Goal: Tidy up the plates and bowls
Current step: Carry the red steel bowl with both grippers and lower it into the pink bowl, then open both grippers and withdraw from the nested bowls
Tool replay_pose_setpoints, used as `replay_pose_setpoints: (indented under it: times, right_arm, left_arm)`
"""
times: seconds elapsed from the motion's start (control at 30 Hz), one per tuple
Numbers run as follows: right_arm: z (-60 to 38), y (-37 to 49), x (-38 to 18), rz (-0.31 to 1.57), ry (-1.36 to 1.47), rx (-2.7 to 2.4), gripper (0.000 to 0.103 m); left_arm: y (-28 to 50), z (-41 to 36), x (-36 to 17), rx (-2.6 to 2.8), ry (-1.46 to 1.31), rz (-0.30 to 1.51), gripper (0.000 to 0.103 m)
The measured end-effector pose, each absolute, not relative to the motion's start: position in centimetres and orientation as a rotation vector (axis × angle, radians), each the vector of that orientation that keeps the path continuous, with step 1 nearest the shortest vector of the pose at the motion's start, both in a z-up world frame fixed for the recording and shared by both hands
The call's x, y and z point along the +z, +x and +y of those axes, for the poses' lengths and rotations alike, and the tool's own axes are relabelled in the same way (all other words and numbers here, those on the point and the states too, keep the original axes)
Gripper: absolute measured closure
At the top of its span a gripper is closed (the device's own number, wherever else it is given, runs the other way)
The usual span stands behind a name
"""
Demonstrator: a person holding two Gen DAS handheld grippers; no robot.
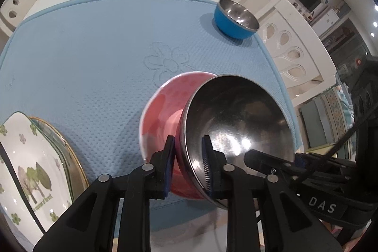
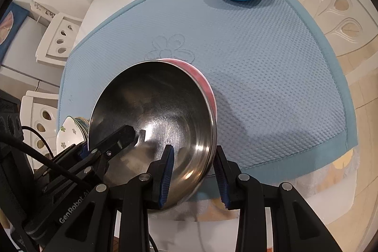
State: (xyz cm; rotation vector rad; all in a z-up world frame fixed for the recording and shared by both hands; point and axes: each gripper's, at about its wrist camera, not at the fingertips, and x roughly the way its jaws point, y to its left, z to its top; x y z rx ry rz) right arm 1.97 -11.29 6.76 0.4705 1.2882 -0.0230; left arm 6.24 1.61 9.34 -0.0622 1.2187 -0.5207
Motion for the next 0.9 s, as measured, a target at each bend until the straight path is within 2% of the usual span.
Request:
replay_pose_setpoints:
  times: [0.1,0.9]
  right_arm:
    - [-11.0,2.2,6.6,1.306,0.453,-0.023,0.070]
    - [-11.1,2.7,7.5,1.296,0.470,0.035,0.070]
  left_arm:
    - [7.0,1.6,9.3,-0.501,-0.034,1.222,0.073]
    - [7.2,2.3,11.1,-0.470,0.027,1.168,0.072]
